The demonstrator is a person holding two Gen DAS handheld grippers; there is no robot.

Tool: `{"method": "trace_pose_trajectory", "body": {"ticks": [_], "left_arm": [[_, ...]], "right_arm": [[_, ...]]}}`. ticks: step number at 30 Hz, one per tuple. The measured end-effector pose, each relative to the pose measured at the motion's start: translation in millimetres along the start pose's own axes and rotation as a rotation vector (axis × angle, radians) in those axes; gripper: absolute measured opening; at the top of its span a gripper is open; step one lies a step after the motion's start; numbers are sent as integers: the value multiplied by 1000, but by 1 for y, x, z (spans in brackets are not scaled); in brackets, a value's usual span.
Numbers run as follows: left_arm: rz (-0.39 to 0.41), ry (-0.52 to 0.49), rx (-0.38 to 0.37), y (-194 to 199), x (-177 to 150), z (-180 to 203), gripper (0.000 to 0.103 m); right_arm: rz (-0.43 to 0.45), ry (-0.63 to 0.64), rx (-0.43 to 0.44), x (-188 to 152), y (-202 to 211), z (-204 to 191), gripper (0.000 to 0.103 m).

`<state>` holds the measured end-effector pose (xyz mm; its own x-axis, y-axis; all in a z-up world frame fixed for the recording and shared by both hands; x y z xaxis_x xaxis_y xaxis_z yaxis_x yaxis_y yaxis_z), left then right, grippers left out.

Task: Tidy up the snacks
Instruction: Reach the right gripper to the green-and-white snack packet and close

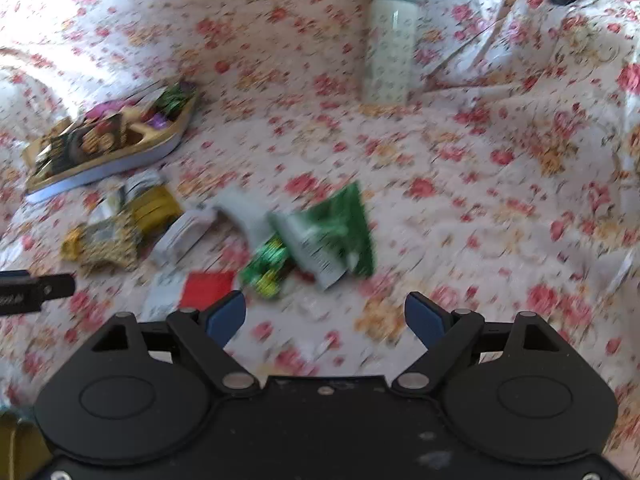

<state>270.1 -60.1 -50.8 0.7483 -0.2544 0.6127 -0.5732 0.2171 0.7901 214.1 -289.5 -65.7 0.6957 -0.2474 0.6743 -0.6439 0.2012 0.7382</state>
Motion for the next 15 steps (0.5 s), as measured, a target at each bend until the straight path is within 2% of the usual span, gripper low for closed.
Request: {"method": "trace_pose_trajectory", "body": {"ticks": [5, 10, 13, 15], "left_arm": [[15, -50, -23, -3, 7, 8, 74], [31, -104, -38, -2, 9, 14, 74], [44, -148, -38, -3, 10, 17, 74], [52, -171, -42, -3, 11, 19, 74]], "right_arm": [[41, 41, -15, 13, -21, 8, 90], [36, 26, 33, 18, -38, 14, 86], [50, 19, 59, 19, -41, 16, 77], [50, 32, 56, 17, -44, 15, 61]]}}
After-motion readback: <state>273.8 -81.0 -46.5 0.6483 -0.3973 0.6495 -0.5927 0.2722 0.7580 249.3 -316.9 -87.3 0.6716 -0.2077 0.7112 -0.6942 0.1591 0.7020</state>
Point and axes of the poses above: each gripper's, at about its wrist camera, not at the fingertips, and y roughly against the way its jaws point, z to its right, x to its top, the point moved 2 cm from there along -y, roughly the way its jaws point, and after that the axes turned 1 degree about -x, right-handed, at the moved point
